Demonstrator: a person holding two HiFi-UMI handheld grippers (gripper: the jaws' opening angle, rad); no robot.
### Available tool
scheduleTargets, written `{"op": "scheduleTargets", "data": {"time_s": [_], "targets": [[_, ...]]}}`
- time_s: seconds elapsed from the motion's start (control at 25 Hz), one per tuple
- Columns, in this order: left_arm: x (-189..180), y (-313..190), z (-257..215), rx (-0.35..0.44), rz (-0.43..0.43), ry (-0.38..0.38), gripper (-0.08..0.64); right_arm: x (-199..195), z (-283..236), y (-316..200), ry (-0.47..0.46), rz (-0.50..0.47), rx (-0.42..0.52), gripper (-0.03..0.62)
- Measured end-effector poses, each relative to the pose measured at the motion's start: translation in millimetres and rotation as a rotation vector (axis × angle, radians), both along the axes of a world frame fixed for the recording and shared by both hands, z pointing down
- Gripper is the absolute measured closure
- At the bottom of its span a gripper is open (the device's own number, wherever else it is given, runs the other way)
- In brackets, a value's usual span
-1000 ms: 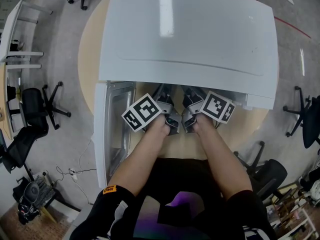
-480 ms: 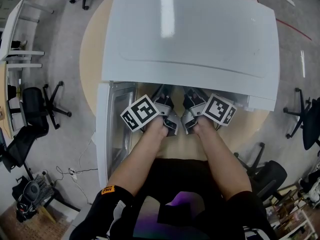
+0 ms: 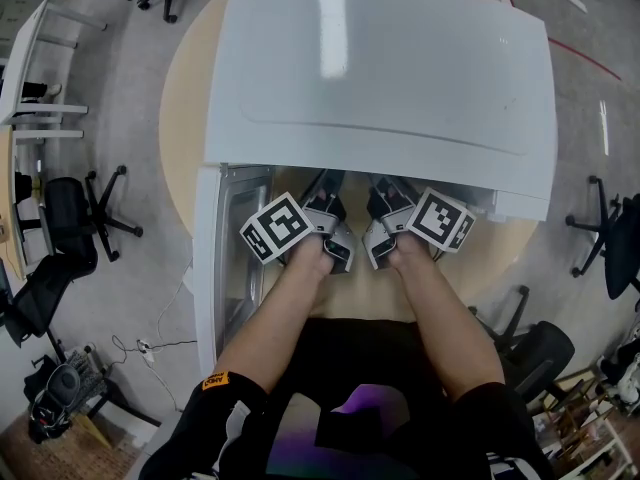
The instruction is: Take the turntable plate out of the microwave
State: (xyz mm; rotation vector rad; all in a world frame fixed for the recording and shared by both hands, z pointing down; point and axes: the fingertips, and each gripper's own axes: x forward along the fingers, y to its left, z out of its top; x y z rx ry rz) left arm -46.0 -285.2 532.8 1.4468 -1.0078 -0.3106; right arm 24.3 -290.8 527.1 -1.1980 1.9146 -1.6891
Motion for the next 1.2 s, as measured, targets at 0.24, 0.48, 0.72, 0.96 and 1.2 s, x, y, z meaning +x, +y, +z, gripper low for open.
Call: {"op": "scheduleTargets", "data": {"time_s": [0.24, 0.48, 0.72, 0.96, 1.2], "targets": [[-5, -11, -1, 0.026, -0.049, 0.057, 0.413, -1, -3, 1, -0.002, -0.004, 0.004, 0.523], [-8, -26, -2, 0.034, -0.091, 0.11, 0.414, -3, -7, 1, -0.01, -0.012, 0.007, 0.523], [-2, -33, -3, 0.037, -0.103, 0.128, 0.422, -1, -9, 0, -0.018, -0.004, 0.013, 0.523], [-3, -30, 0, 0.017, -0.14, 0.159, 0.462, -1, -3, 2, -0.025, 0.001, -0.004, 0.523], [-3, -31, -1, 0.018, -0.144, 0.173, 0.474, -1, 3, 3, -0.033, 0.0, -0.013, 0.523]]}}
